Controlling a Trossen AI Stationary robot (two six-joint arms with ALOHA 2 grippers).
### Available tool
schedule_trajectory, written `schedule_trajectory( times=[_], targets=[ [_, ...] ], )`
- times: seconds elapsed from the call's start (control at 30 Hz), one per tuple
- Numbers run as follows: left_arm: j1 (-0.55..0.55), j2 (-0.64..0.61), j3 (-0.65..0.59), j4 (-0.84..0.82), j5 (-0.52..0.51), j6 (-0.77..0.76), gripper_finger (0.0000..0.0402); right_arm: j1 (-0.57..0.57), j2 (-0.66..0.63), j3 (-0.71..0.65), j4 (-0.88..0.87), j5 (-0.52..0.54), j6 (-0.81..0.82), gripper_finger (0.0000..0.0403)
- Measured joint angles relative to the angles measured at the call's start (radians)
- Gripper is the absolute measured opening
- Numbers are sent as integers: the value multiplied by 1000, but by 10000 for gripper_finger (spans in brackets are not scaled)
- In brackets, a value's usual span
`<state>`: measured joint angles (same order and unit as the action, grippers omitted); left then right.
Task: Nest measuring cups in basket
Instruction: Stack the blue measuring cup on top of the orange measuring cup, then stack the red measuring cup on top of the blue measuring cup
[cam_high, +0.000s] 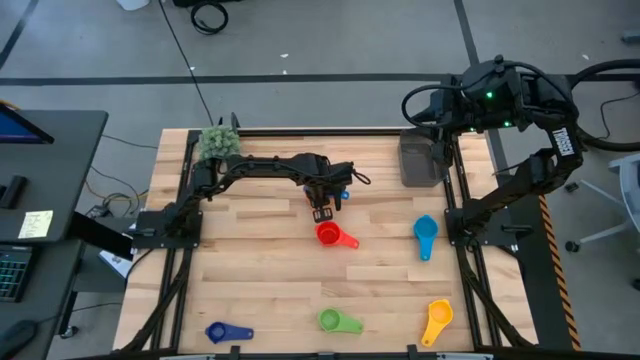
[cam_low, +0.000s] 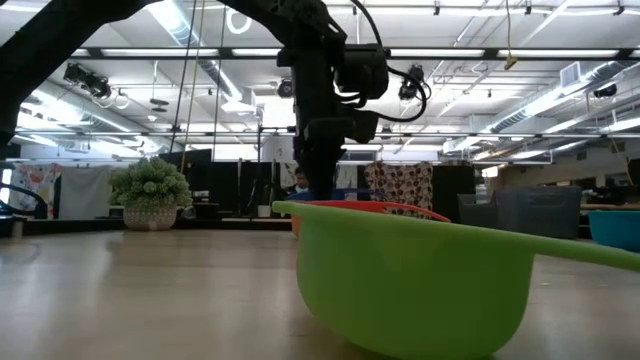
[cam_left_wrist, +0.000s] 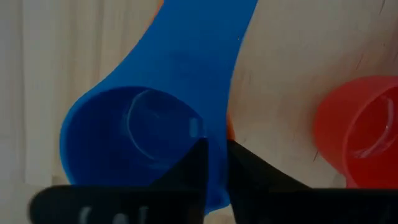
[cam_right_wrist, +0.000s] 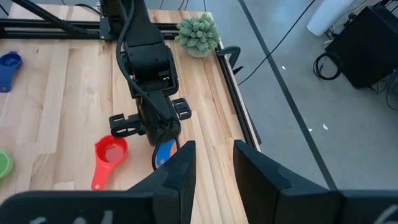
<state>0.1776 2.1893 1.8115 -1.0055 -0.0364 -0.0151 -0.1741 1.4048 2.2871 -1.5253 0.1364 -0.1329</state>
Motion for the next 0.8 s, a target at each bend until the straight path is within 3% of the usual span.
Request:
schedule_trajectory(
  times=[0.17,0.43,0.7,0.8],
  targets=[
    [0,-24,0,-7,4,-8,93,0,0,0,0,0,0,112],
    [0,-55,21,-75,8,-64,99,0,0,0,0,-1,0,112],
    [0,-61,273,-298,8,-73,100,0,2,0,-2,-12,1,112],
    [-4,-89,379,-375,8,-70,100,0,3,0,-2,-70,10,112]
  ],
)
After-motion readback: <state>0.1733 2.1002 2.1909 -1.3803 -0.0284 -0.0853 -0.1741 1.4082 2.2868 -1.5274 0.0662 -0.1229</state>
